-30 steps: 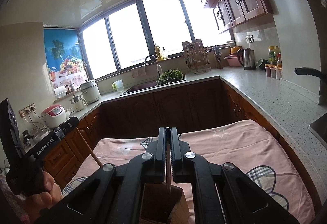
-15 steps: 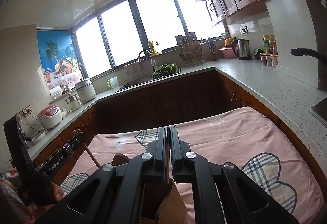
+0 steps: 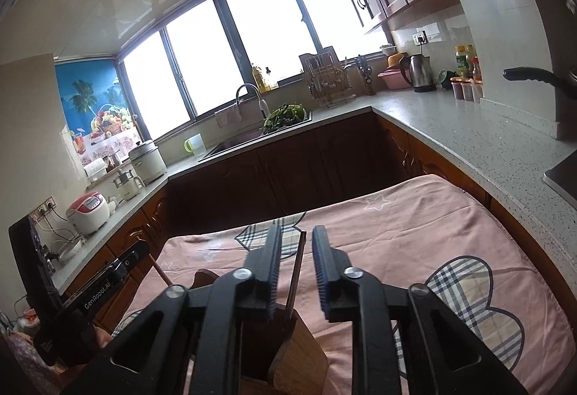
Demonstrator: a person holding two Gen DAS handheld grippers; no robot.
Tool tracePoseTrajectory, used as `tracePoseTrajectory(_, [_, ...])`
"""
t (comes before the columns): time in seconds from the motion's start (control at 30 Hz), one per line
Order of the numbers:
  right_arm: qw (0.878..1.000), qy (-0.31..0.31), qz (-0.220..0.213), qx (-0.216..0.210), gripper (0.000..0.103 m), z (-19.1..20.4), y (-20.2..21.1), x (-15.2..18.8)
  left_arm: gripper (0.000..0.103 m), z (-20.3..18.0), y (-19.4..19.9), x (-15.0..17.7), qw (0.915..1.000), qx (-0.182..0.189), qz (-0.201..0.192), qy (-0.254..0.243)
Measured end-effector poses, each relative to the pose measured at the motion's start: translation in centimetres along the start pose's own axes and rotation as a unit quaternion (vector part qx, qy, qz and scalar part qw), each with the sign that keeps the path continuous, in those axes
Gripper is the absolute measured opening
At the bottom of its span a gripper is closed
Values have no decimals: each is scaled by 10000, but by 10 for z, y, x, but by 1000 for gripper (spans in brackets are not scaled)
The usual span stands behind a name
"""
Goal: Organize utensils
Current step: 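Open the left tool while the right tool opens, leaving chopsticks in the holder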
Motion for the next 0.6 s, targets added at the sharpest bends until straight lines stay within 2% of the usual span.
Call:
tracePoseTrajectory(0.03, [10000, -53, -27, -20, 52, -1, 3, -1, 66, 1, 4, 0, 10000, -17, -13, 21])
tracePoseTrajectory(0.1, [9999, -90, -62, 12, 53, -3, 10, -1, 67, 3, 12, 0, 10000, 10, 22, 50])
tracePoseTrajectory(0.2, [9998, -194, -31, -20, 55, -5, 20, 0, 74, 9, 25, 4, 9999, -17, 108, 104])
tracePoseTrajectory(0.4, [9996, -237, -29, -121, 70, -1, 44, 10, 82, 25, 51, 19, 9989, -231, 388, 142])
tracePoseTrajectory(0.6, [9995, -204, 82, -236, 76, 8, 68, 27, 82, 40, 75, 52, 9943, -340, 976, 274])
Point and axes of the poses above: each gripper's, at about its wrist camera, not at the fingertips, and y roughly against the way its jaws point, z to its left, x to its underside, the point moved 9 cm from there along -y, roughly the way its jaws point, and after that the axes turned 5 degrees about y, right-handed, at the moved point
